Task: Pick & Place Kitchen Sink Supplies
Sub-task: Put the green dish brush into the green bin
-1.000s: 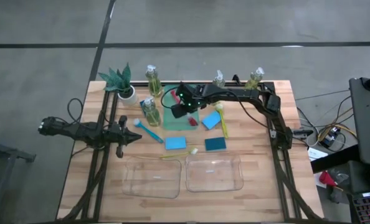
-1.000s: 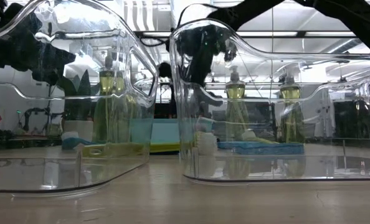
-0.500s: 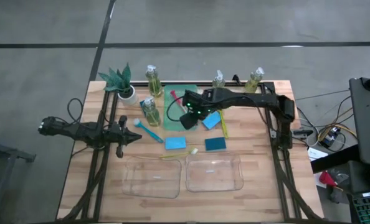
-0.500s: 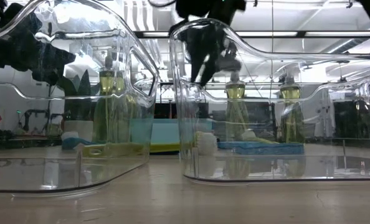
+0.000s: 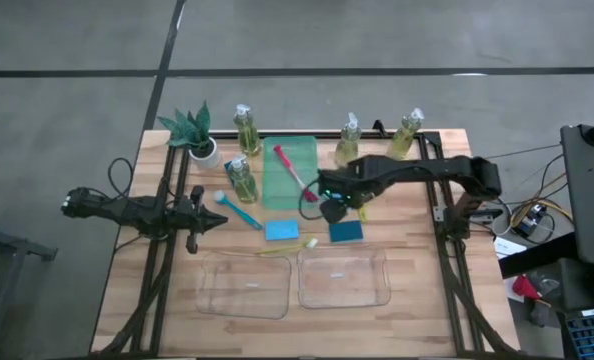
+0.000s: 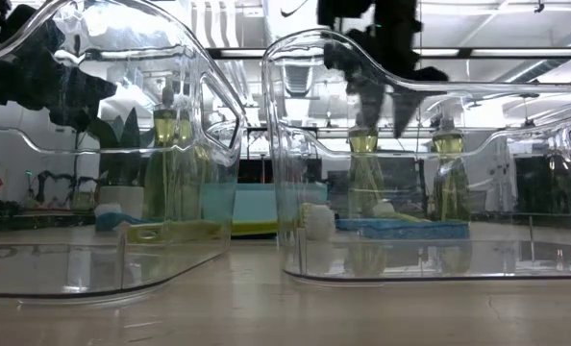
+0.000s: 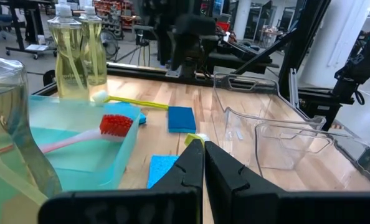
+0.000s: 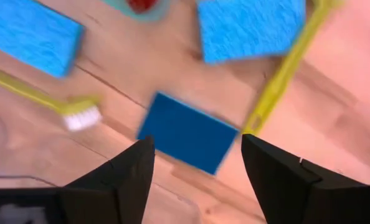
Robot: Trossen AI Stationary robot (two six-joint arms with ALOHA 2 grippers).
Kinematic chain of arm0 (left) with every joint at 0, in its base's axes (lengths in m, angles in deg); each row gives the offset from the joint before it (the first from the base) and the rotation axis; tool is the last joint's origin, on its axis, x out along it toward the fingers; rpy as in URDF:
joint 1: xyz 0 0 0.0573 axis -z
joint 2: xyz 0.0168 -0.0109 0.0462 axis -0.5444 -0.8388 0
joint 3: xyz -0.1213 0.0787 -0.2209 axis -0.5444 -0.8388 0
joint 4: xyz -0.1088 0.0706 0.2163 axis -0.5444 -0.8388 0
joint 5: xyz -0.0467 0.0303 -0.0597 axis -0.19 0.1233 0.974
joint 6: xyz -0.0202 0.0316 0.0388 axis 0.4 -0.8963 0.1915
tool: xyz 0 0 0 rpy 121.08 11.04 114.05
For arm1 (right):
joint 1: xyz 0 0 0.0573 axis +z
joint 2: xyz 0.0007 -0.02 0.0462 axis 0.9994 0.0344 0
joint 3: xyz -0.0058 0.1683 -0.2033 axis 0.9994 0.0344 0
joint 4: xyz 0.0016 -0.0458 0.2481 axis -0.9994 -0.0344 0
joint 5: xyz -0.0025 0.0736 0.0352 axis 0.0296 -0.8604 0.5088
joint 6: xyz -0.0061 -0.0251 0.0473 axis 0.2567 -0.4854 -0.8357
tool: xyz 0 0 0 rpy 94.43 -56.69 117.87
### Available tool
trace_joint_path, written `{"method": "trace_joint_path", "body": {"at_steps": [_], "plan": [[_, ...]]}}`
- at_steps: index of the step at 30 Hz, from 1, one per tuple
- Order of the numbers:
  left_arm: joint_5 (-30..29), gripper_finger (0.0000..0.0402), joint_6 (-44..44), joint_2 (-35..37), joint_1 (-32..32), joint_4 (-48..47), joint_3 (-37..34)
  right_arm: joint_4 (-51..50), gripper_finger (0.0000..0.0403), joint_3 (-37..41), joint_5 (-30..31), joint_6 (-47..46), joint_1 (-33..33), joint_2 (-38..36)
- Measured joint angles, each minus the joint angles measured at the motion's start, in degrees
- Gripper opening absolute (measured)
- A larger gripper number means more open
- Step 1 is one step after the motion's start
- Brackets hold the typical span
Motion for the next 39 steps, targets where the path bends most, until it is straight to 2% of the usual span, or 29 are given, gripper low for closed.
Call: {"method": "trace_joint_path", "body": {"at_steps": [8,12,15,26,39], "plan": [[0.0,0.001,0.0,0.0,0.0,0.0,0.0,8.0,0.0233,14.0,5.0,-8.2,-0.7,-10.5],[0.0,0.001,0.0,0.0,0.0,0.0,0.0,13.0,0.0227,19.1,5.4,-8.4,-2.3,-12.0],[0.0,0.001,0.0,0.0,0.0,0.0,0.0,13.7,0.0224,22.2,5.3,-8.7,-3.6,-11.2],[0.0,0.001,0.0,-0.1,0.0,0.0,0.0,26.0,0.0223,31.4,5.0,-7.2,-7.1,-9.4],[0.0,0.001,0.0,-0.2,0.0,0.0,0.0,28.7,0.0218,31.7,5.2,-4.9,-7.5,-0.9]]}}
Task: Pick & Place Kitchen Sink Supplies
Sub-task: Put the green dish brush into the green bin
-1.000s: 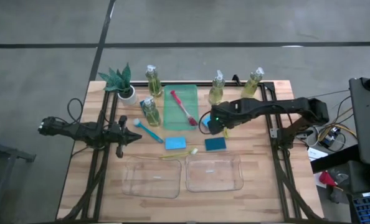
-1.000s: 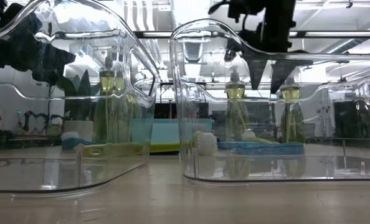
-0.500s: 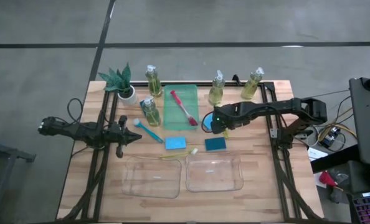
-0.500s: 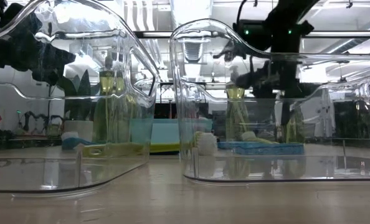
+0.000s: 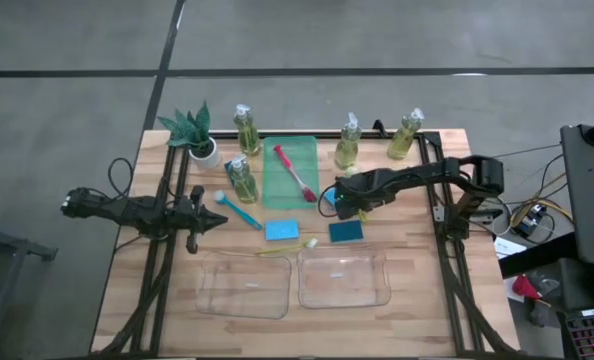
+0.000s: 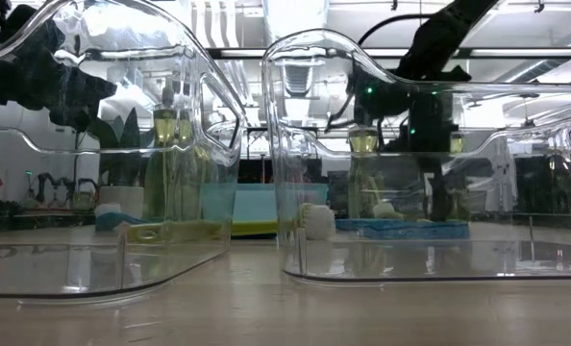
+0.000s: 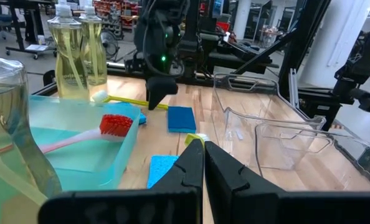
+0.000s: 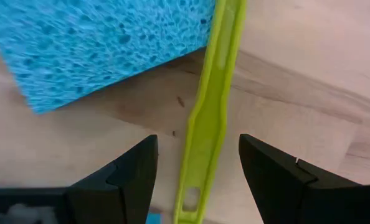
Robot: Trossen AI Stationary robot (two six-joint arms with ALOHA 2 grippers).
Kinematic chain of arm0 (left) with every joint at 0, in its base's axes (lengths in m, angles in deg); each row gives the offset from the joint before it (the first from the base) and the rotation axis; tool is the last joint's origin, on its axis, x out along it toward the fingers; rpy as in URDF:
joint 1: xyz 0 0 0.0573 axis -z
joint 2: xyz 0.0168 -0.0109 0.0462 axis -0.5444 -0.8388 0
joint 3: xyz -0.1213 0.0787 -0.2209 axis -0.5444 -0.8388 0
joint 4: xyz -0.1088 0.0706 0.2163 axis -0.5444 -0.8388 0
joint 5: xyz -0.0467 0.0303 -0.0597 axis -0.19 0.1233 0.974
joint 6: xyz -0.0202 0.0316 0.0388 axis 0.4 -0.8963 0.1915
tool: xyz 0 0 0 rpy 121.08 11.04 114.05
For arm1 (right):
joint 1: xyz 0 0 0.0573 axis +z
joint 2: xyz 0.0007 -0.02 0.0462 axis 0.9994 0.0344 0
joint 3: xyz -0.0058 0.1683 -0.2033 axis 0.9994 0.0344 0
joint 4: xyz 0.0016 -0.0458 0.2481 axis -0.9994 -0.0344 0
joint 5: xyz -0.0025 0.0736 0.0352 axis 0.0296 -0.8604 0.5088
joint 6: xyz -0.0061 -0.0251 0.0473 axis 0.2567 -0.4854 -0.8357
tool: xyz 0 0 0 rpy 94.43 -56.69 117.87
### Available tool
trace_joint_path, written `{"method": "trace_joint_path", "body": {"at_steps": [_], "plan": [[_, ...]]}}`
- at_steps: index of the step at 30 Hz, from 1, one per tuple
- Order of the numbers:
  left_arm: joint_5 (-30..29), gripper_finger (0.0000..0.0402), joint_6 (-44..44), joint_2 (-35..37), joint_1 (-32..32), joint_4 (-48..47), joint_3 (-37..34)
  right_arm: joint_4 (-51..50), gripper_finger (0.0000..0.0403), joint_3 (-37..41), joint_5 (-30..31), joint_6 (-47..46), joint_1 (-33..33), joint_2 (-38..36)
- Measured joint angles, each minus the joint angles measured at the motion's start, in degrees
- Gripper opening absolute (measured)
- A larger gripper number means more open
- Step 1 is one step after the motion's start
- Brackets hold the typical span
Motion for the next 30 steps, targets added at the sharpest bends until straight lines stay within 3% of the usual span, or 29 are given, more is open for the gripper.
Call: {"method": "trace_joint_path", "body": {"at_steps": [8,22,30], "plan": [[0.0,0.001,0.0,0.0,0.0,0.0,0.0,0.7,0.0191,-0.2,-0.1,1.5,0.0,1.3],[0.0,0.001,0.0,-0.1,0.0,0.0,0.0,0.7,0.0074,-0.1,-0.3,3.9,-0.2,0.7],[0.0,0.001,0.0,-0.1,0.0,0.0,0.0,-3.6,0.009,-2.3,-1.9,4.4,-0.1,-2.5]]}}
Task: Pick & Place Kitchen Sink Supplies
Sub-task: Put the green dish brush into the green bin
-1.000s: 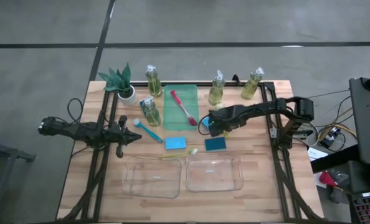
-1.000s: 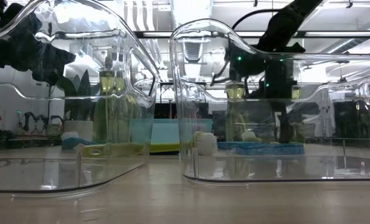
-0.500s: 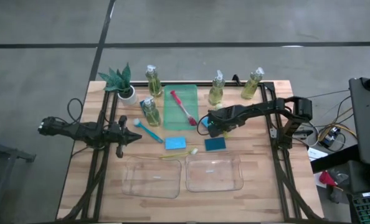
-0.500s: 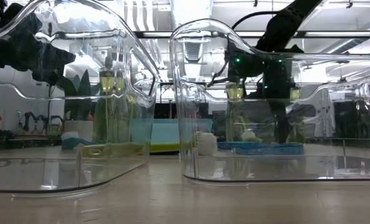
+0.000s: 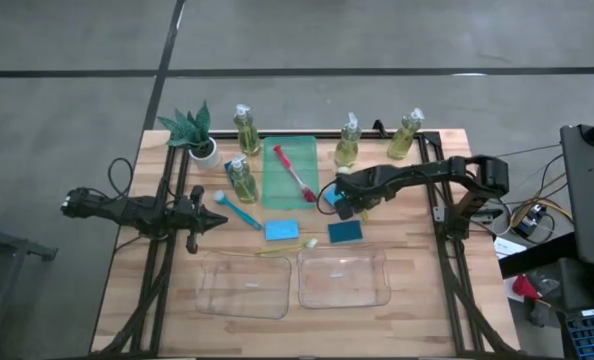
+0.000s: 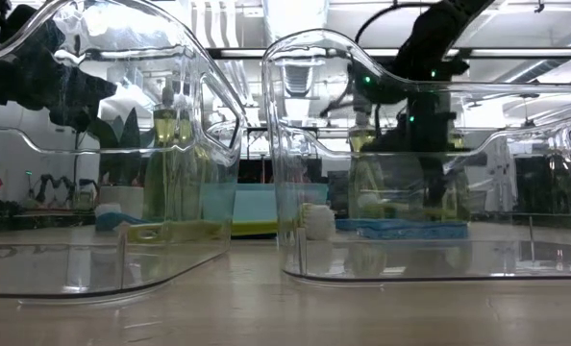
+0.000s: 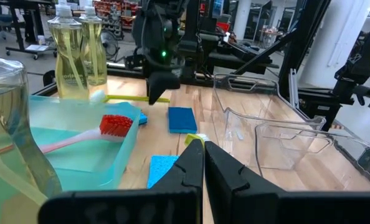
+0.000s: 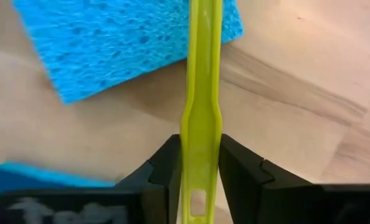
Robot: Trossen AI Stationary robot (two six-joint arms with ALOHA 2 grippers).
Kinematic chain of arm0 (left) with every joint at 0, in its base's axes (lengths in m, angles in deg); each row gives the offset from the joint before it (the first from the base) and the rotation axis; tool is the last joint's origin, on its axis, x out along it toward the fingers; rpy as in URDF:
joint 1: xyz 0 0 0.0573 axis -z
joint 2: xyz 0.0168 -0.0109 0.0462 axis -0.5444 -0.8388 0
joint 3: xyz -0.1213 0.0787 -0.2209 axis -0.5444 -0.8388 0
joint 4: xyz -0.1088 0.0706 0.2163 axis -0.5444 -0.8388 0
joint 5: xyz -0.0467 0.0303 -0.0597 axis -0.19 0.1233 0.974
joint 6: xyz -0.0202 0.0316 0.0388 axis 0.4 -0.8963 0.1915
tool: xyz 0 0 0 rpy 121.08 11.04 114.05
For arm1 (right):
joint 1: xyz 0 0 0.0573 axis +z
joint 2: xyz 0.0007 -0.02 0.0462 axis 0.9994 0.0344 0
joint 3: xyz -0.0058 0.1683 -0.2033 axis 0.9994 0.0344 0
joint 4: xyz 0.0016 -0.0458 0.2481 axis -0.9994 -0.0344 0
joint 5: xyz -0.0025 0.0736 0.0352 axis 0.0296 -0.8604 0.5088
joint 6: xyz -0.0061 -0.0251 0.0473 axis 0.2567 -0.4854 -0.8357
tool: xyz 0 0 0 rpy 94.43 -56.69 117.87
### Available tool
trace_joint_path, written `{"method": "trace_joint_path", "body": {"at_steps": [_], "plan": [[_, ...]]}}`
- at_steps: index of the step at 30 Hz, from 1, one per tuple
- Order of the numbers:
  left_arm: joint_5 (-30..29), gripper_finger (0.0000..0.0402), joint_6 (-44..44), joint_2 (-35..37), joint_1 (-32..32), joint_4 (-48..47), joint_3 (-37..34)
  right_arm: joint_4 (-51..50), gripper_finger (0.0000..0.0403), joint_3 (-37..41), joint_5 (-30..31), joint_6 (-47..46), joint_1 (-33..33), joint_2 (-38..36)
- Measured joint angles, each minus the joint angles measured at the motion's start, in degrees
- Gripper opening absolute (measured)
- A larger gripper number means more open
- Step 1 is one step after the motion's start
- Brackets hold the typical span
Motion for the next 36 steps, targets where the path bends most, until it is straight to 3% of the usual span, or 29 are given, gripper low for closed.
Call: {"method": "trace_joint_path", "body": {"at_steps": [15,23,36], "plan": [[0.0,0.001,0.0,-0.2,0.0,0.0,0.0,-3.0,0.0088,-12.4,-6.0,5.5,4.3,-4.6],[0.0,0.001,0.0,-0.2,0.0,0.0,0.0,4.7,0.008,-19.9,-4.0,4.0,5.0,-3.9],[0.0,0.001,0.0,-0.5,0.0,0.0,0.0,7.1,0.0085,-36.9,-3.6,9.6,3.8,11.7]]}}
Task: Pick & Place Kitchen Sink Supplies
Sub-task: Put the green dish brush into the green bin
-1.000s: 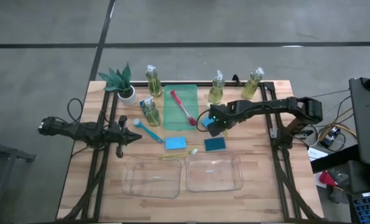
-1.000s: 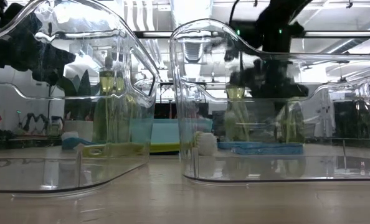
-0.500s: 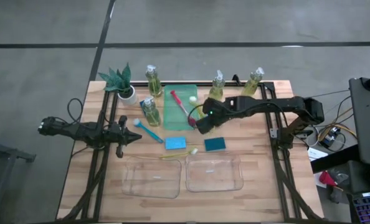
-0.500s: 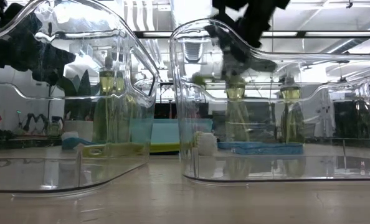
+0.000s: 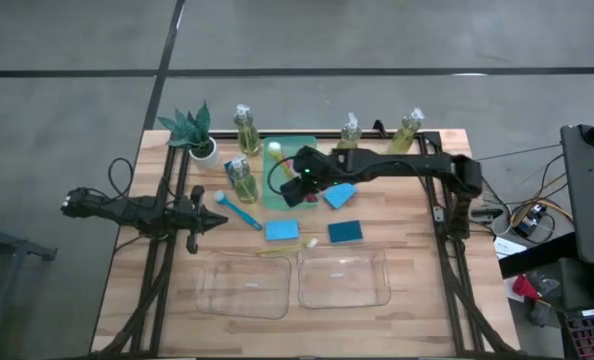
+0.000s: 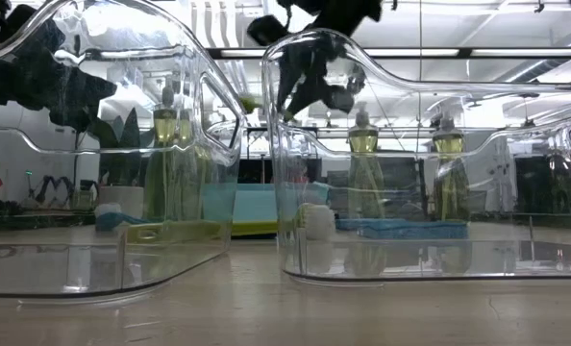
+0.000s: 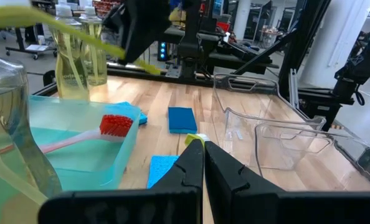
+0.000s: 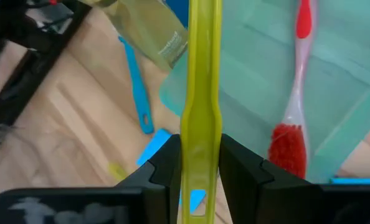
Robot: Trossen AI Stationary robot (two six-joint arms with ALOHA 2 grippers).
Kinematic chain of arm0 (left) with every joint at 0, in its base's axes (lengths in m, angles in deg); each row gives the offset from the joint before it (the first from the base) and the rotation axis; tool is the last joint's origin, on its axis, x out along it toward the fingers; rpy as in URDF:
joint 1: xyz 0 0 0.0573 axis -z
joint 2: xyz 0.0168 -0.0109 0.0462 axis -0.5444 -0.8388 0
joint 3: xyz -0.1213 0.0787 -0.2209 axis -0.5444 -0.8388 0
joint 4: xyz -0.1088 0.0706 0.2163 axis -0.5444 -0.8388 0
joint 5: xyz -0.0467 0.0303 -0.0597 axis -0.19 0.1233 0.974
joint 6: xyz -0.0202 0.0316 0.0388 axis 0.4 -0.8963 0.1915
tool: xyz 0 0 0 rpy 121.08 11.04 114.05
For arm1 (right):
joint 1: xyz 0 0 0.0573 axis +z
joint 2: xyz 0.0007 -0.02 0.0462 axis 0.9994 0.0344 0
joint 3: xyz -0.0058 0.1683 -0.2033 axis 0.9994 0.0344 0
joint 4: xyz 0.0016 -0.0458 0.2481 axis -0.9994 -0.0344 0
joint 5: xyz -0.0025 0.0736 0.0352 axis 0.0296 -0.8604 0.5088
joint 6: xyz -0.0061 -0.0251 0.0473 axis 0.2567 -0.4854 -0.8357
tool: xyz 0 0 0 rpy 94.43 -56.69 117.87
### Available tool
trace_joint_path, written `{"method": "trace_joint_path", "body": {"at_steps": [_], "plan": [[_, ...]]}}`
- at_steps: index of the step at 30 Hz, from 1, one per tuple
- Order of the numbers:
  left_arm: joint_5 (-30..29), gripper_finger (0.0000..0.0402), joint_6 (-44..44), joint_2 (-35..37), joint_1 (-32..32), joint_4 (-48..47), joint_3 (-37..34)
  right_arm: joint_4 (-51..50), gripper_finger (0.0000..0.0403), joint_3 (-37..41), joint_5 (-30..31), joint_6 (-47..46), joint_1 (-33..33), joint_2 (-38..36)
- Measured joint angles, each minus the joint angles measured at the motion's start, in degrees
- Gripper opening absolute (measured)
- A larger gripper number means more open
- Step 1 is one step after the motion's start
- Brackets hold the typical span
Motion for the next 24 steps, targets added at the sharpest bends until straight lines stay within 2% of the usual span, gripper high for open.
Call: {"method": "trace_joint_path", "body": {"at_steps": [7,11,15,18,24], "plan": [[0.0,0.001,0.0,-0.2,0.0,0.0,0.0,-6.5,0.0091,-7.8,-0.2,3.0,-2.4,8.1],[0.0,0.001,0.0,-0.2,0.0,0.0,0.0,-7.3,0.0092,-11.5,-2.8,3.8,-4.5,12.5],[0.0,0.001,0.0,-0.2,0.0,0.0,0.0,-12.4,0.0086,-15.1,-3.7,5.8,-6.8,16.4],[0.0,0.001,0.0,-0.2,0.0,0.0,0.0,-16.9,0.0084,-17.3,-3.9,7.3,-8.0,18.4],[0.0,0.001,0.0,-0.3,0.0,0.0,0.0,-19.1,0.0095,-18.3,-4.1,7.8,-10.2,20.3]]}}
